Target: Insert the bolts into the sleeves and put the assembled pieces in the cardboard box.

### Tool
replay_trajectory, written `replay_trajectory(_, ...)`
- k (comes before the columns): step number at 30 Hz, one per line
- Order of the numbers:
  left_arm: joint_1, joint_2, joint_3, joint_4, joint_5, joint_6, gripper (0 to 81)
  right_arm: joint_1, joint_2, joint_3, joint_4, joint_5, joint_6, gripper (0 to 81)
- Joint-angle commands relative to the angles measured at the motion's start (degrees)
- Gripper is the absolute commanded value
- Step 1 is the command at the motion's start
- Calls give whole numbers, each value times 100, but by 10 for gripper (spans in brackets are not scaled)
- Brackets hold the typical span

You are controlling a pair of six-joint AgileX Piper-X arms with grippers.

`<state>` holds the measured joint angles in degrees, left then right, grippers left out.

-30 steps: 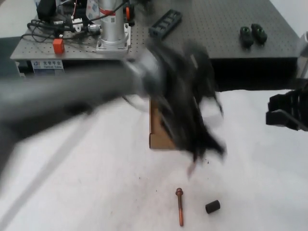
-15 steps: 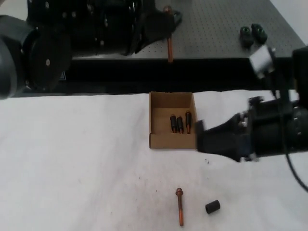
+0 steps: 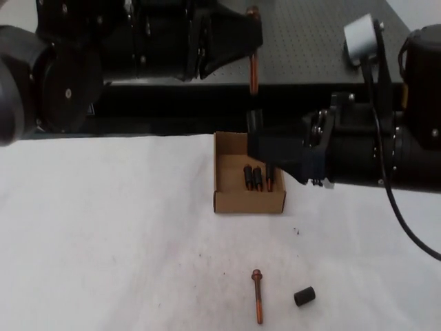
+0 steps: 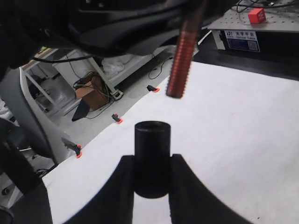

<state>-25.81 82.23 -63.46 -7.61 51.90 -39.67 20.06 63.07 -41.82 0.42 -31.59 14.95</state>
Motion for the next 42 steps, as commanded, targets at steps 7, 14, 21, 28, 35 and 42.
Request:
replay_trajectory(7, -17, -68, -30, -107, 148, -62, 6, -3, 24, -20, -448, 145, 129, 52)
replay_trajectory(14, -17, -68, -30, -107, 259, -62, 6, -3, 201, -31, -927, 138, 555, 52)
replay_trajectory(21, -17, -68, -30, -107, 287, 13, 6, -3, 202, -30, -1161, 319, 594, 52)
replay_trajectory(28, -17, -68, -30, -107, 410, 465, 205, -3, 202, -30, -1202, 404, 654, 52)
replay_trajectory(35, -17, -68, -30, -107, 81, 777, 440, -3, 202, -30, -1406, 519, 654, 52)
replay_trajectory(42, -17, -68, -30, -107, -67, 1066, 440, -437, 202, -30, -2147, 1062, -421, 52)
